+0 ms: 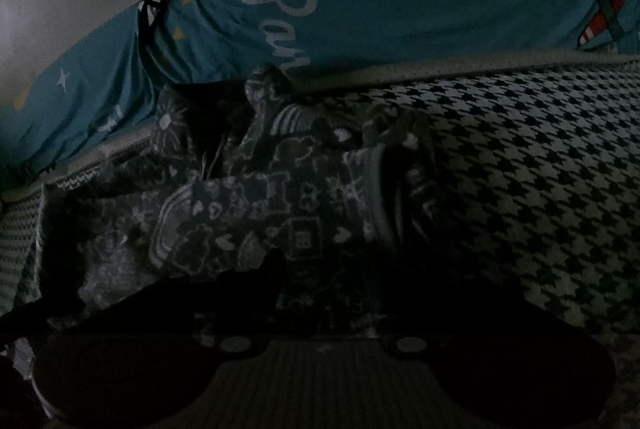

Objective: Fold clothes

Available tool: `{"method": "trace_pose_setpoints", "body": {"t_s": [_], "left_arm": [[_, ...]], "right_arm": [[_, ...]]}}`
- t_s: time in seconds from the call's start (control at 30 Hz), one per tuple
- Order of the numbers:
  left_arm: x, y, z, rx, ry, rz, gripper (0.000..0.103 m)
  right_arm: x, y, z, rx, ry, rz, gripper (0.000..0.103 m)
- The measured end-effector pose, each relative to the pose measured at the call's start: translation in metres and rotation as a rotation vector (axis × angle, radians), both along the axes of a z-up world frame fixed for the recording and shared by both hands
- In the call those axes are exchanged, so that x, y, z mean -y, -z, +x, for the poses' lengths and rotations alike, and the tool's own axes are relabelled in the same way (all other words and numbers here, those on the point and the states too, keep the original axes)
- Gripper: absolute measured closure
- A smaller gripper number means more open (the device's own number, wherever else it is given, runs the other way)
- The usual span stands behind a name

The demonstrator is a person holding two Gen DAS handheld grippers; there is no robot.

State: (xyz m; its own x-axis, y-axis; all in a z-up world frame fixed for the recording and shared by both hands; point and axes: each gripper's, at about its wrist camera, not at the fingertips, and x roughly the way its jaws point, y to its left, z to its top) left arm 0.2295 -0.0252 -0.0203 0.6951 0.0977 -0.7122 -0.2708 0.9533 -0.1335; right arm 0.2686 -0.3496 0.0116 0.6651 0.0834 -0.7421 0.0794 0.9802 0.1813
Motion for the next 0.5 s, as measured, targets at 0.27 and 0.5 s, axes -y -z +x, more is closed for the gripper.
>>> {"method": "trace_pose_setpoints", "body": {"t_s": [0.27,0.5], "left_arm": [[0.006,0.0,-0.001,-0.018,-0.004,0.021,0.0],[0.015,-0.008,-0.005,-0.025,0.0,0.067,0.0]], "right_arm": [[-0.006,-0.001,-0.003,0.013,-0.014,-0.036,0.06],[-0.012,-0.007,-0.009,0.029,-0.017,-0.035,0.058]]}}
